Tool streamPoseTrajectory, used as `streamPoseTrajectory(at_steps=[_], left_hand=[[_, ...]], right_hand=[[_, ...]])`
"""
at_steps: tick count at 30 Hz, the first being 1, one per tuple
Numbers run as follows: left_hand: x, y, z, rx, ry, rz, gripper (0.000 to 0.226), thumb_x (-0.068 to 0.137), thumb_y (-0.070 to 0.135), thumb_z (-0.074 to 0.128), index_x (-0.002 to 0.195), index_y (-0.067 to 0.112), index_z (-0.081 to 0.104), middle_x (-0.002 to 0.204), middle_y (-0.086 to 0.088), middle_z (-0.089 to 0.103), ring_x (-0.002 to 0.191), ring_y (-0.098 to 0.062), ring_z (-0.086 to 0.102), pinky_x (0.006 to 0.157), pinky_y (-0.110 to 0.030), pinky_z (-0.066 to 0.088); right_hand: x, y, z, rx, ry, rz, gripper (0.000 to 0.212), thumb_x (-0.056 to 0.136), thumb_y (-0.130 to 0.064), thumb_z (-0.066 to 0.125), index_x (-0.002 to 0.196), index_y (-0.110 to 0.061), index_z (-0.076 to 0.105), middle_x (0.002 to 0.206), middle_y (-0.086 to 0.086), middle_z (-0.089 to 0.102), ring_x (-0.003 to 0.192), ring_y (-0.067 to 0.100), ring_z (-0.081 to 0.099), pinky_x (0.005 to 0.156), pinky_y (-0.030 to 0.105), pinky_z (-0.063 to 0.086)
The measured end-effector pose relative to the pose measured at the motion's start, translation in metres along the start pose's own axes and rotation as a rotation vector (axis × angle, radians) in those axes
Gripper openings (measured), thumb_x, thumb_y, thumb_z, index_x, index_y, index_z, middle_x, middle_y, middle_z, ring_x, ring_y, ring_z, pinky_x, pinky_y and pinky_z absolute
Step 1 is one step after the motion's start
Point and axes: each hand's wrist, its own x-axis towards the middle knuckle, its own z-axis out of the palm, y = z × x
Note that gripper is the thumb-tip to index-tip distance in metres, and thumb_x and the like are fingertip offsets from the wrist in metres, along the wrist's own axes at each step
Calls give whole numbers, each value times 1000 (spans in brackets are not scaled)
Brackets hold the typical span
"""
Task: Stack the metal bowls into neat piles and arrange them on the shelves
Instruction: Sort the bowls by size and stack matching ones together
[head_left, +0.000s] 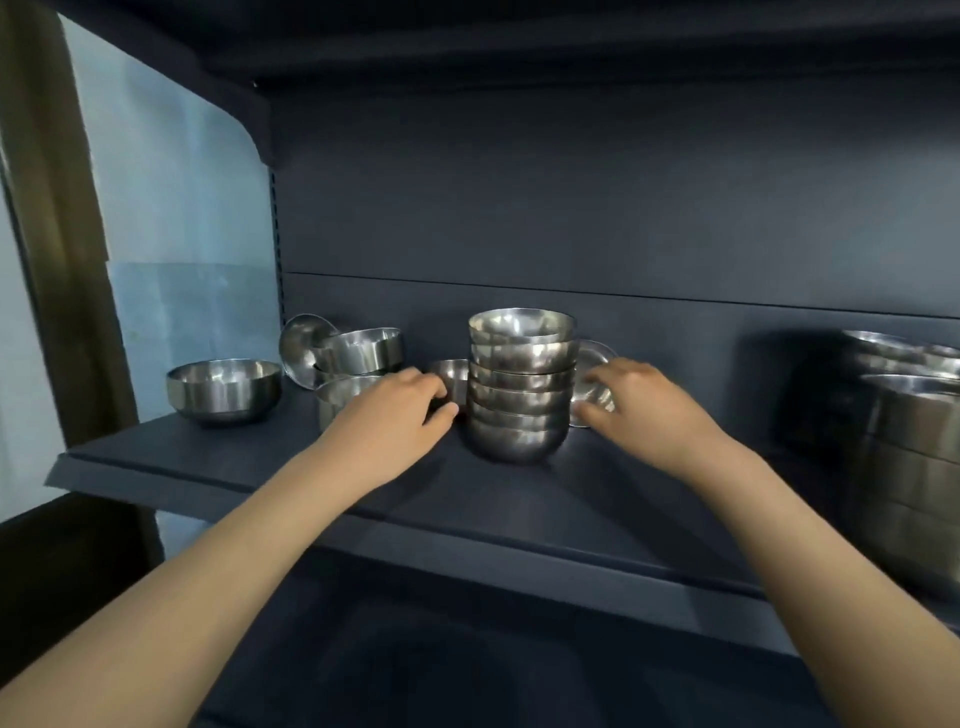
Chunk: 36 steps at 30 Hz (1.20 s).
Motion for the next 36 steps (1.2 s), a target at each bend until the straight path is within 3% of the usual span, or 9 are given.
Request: streamPoseTrajectory(at_steps=[7,10,13,15,20,24,27,30,36], left_hand=[[41,-43,17,-107,-3,73,44,96,42,38,124,10,49,127,-4,50,118,-20,48,92,-30,39],[55,-41,27,-234,-41,96,51,94,43,42,132,10,41,133,-6,45,121,-21,45,96,-28,35],[65,-30,38,-350,-103,125,66,93,45,46,143,8,25,147,-8,31,135,-20,31,104,-27,27],[72,-22,48,-430,-168,108,85,90,46,50,149,7,1,155,-8,16,142,-19,21,109,-27,22],[83,-12,78,-693,-208,61,109,82,44,64,146,16,-21,155,-4,17,135,-18,35,109,-25,29],[80,-11,89,-832,-219,24,116,79,41,69,143,26,-27,156,0,9,138,-10,25,97,-15,20],[79,-7,94,-886,-186,5,117,78,36,71,142,28,-27,155,-2,11,137,-8,24,98,-15,20],[80,-3,98,-913,-154,8,118,77,34,73,144,28,-24,154,0,14,137,-8,23,102,-17,20],[90,30,104,-950,-180,87,121,74,37,75,143,31,-24,153,4,19,137,-11,27,112,-36,31]], right_hand=[[26,-10,26,84,66,140,44,89,-37,57,130,-23,51,129,3,57,120,22,50,96,34,42],[27,-10,33,173,71,174,56,88,-39,60,138,-21,43,134,-4,52,127,15,45,97,23,34],[32,-10,37,319,72,219,63,85,-38,65,140,-24,36,114,-26,46,118,6,45,96,19,31],[38,-9,40,418,83,236,74,81,-38,69,142,-27,29,109,-36,41,117,3,46,100,23,36],[55,3,51,622,73,203,110,65,-49,79,150,-20,14,137,-13,49,121,7,54,105,36,44],[61,11,60,683,84,116,87,71,-34,81,141,-28,31,126,-13,58,116,4,58,100,34,48],[62,13,64,716,113,95,89,66,-34,81,141,-27,33,120,-15,60,112,1,58,94,26,49],[61,18,62,722,126,94,91,62,-41,82,139,-31,35,121,-16,60,112,4,59,97,33,50],[43,43,42,684,162,135,91,60,-46,82,137,-32,36,121,-13,61,111,7,60,98,40,50]])
